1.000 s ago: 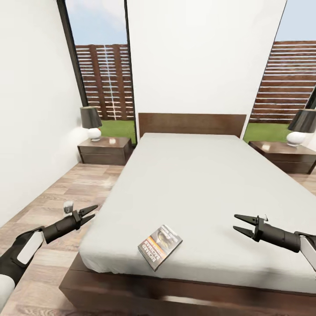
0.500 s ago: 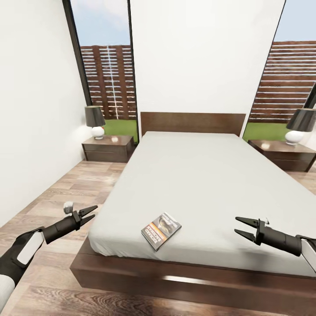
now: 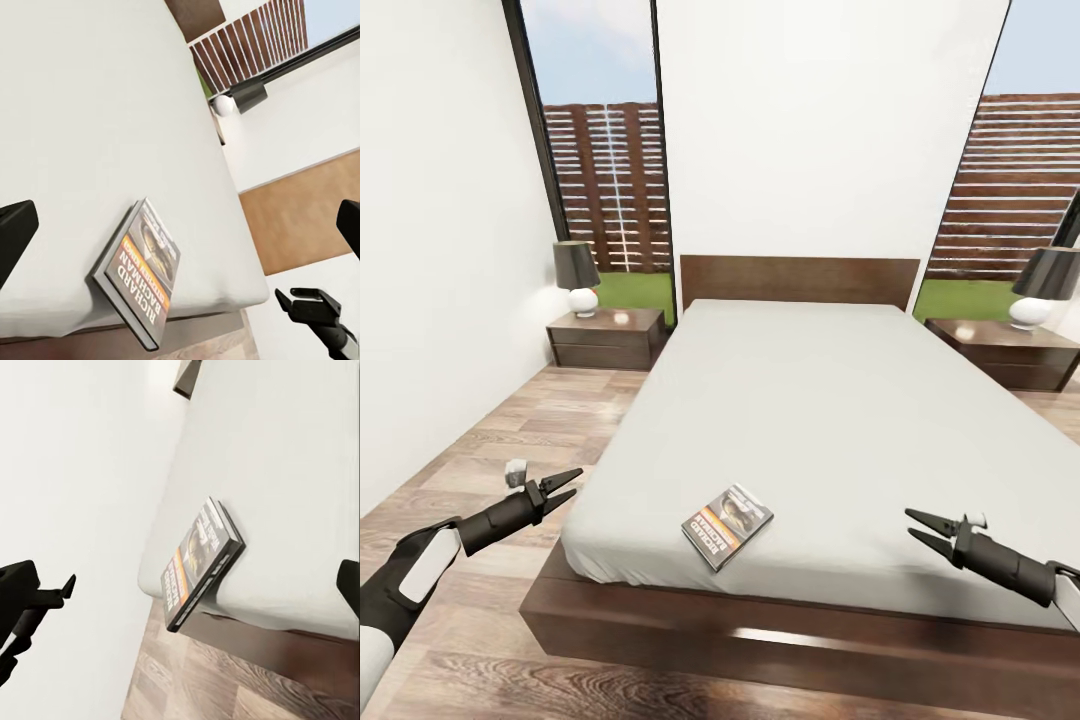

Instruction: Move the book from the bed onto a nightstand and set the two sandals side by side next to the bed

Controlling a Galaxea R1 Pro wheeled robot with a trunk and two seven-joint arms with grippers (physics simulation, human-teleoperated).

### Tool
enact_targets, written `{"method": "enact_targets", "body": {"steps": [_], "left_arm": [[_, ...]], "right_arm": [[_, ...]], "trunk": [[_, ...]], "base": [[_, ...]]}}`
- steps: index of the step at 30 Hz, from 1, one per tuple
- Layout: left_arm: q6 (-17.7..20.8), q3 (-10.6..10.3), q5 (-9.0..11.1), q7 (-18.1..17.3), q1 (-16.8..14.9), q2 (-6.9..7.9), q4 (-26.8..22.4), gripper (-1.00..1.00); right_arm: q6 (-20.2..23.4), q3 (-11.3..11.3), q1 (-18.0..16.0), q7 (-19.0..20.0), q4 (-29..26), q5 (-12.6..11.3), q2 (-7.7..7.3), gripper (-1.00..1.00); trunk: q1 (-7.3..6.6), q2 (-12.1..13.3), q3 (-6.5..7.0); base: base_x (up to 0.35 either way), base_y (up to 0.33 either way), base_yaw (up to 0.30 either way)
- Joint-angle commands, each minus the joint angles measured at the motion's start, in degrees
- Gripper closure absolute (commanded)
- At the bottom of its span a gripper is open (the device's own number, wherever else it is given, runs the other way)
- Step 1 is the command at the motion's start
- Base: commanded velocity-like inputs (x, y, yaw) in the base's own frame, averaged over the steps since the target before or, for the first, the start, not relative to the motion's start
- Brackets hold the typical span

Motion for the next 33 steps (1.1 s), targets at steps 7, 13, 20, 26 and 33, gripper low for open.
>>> {"method": "enact_targets", "body": {"steps": [7, 13, 20, 26, 33], "left_arm": [[0.37, 0.01, 0.19, 0.04, -0.03, -0.55, 0.01, -1.0], [0.37, 0.01, 0.16, 0.04, -0.04, -0.82, 0.01, -1.0], [0.37, 0.01, 0.16, 0.14, -0.03, -0.88, 0.07, -1.0], [0.37, -0.07, 0.14, 0.21, -0.03, -0.97, 0.1, -1.0], [0.37, -0.07, -0.01, 0.21, -0.04, -1.02, 0.1, -1.0]], "right_arm": [[-0.37, 0.01, -0.03, -0.02, 0.54, -0.27, 0.06, -1.0], [-0.4, 0.01, -0.03, 0.05, 0.56, -0.27, 0.06, -1.0], [-0.35, 0.01, -0.03, 0.28, 0.57, -0.27, 0.05, -1.0], [-0.28, 0.01, -0.03, 0.44, 0.89, -0.36, 0.0, -1.0], [-0.23, -0.01, -0.03, 0.52, 7.28, -0.7, -0.2, -1.0]], "trunk": [[-0.01, -0.02, -0.05], [-0.01, -0.02, -0.05], [-0.01, -0.02, -0.05], [-0.01, -0.02, -0.05], [-0.01, -0.02, -0.05]], "base": [[0.0, 0.073, 0.0], [0.0, 0.17, 0.0], [0.0, 0.025, 0.0], [0.0, 0.193, 0.0], [0.0, 0.212, 0.0]]}}
